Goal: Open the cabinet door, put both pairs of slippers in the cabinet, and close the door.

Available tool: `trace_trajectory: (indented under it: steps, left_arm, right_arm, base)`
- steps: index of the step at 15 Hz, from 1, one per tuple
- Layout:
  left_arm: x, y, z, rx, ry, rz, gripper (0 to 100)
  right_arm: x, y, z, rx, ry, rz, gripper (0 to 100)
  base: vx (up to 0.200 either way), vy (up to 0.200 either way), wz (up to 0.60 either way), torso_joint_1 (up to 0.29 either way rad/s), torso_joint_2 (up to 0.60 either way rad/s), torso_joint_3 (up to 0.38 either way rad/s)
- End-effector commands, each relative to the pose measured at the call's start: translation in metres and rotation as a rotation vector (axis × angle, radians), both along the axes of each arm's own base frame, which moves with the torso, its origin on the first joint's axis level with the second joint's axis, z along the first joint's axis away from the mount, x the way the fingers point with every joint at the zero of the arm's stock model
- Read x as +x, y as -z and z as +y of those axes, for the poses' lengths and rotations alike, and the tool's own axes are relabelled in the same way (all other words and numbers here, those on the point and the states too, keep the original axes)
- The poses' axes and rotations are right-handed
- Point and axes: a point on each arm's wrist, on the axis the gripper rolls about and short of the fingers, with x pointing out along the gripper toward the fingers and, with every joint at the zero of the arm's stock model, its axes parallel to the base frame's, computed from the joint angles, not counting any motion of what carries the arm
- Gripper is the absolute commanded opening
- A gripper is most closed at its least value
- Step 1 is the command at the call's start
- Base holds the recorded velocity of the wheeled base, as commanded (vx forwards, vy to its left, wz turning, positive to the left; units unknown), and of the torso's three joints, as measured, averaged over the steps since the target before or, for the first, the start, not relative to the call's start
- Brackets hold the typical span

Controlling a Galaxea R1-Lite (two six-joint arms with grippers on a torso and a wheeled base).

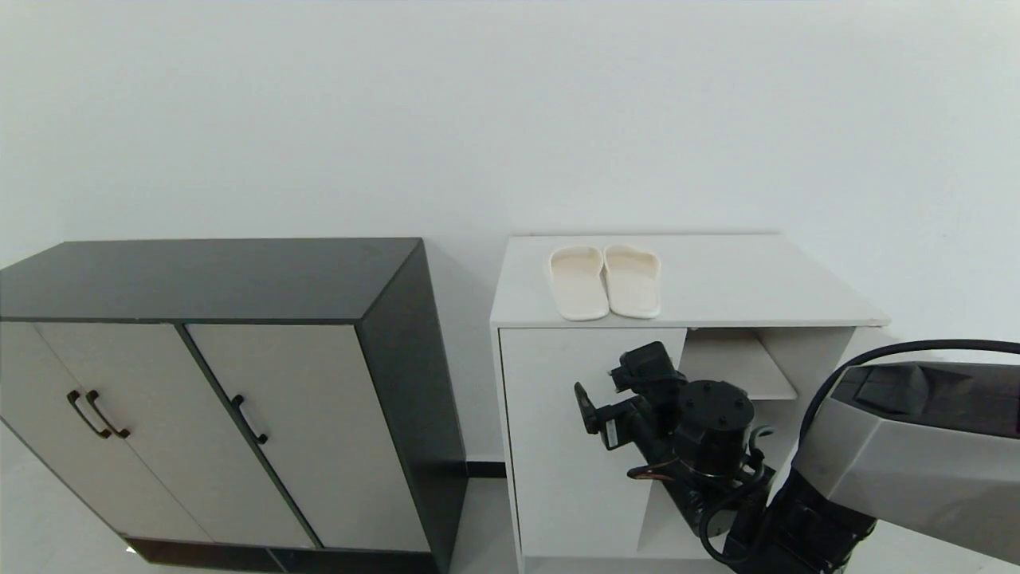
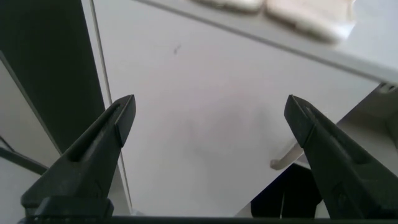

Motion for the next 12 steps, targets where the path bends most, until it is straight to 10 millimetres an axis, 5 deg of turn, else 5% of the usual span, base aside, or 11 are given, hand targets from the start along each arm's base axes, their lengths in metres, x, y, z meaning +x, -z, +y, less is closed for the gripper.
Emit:
trace_trajectory:
  steps: [1, 7, 11, 12]
  left_arm:
    - [0.000, 0.000, 0.000, 0.000, 0.001, 0.001, 0]
    - [0.000, 0.000, 0.000, 0.000, 0.001, 0.003, 0]
    - [0.000, 0.000, 0.000, 0.001, 0.001, 0.001, 0]
    - [0.000, 0.000, 0.000, 0.001, 0.001, 0.001, 0]
  right_arm:
    - [0.000, 0.000, 0.000, 0.000, -0.001, 0.000, 100]
    - [0.004, 0.001, 0.004, -0.007, -0.025, -0.017, 100]
    - [0.005, -0.058, 0.009, 0.033, 0.002, 0.126, 100]
    - [0.003, -0.088, 0.014, 0.080, 0.009, 0.214, 100]
  base:
    - [0.000, 0.000, 0.00, 0.261, -0.58, -0.320]
    - [0.000, 0.000, 0.00, 0.197, -0.45, -0.242]
    - [0.000, 0.000, 0.00, 0.000, 0.00, 0.000]
    - [0.000, 0.000, 0.00, 0.000, 0.00, 0.000]
